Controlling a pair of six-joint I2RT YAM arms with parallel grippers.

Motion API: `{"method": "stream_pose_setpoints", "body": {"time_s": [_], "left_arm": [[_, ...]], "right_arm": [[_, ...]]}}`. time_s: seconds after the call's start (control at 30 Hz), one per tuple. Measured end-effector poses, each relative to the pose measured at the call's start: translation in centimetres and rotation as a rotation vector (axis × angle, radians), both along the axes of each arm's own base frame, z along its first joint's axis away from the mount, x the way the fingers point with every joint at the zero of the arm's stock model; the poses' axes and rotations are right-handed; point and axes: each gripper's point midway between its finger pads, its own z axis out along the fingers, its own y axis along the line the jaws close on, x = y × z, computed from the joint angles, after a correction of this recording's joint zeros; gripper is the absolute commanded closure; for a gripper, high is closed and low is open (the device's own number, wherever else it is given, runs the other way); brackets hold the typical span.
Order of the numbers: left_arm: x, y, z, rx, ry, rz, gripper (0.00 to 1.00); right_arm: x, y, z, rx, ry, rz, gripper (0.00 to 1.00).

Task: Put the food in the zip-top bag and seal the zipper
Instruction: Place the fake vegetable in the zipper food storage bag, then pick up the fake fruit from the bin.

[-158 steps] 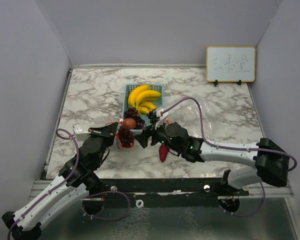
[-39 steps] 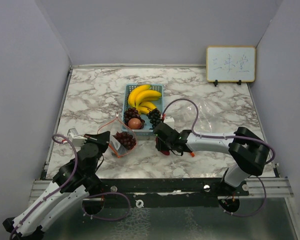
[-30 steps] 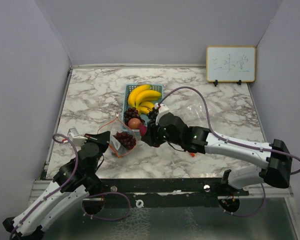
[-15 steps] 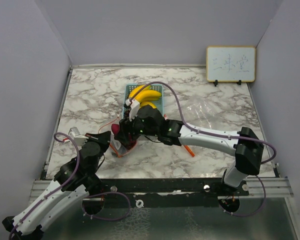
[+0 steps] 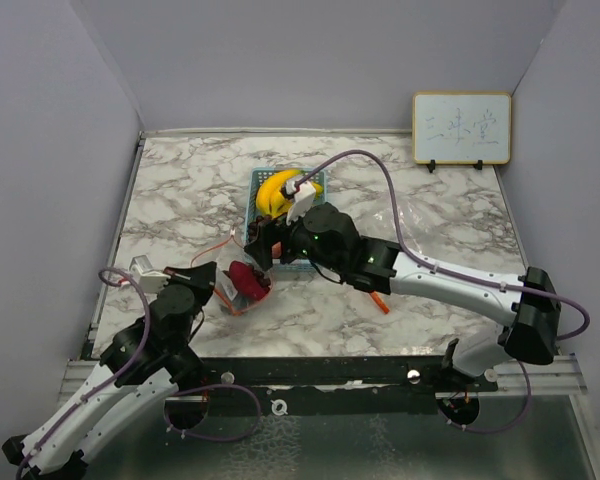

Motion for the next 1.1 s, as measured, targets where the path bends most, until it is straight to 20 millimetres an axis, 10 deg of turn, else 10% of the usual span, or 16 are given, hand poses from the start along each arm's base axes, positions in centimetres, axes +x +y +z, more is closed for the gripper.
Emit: {"method": "stream_pose_setpoints", "body": {"time_s": [0.2, 0.37, 0.6, 0.7, 0.87, 1.1], "left_arm": [[-0.8, 1.9, 1.8, -0.046, -0.049, 0.051, 1.0], [-1.0, 2.4, 1.6, -0.056, -0.047, 0.072, 1.0], [-0.9, 2.3, 1.1, -0.068, -0.038, 0.077, 1.0], [-0.9, 2.3, 1.1, -0.07, -0.037, 0.078, 1.0], [-1.1, 2.4, 1.1, -0.08, -0.04, 0.08, 1.0], [-1.2, 2.5, 0.8, -0.077, -0.031, 0.083, 1.0]], "right_arm": [[5.0, -3.2, -2.4, -0.066, 0.038, -0.182, 0.17], [9.1, -3.1, -8.6, -0.201, 0.115, -0.24, 0.16], [9.0, -0.7, -15.5, -0.319, 0.195, -0.154, 0.18], [8.7, -0.1, -16.3, -0.325, 0.214, -0.127, 0.26], [8.5, 0.0, -16.4, -0.325, 0.219, -0.114, 0.68], [8.2, -0.4, -15.9, -0.328, 0.22, -0.111, 0.76]]}}
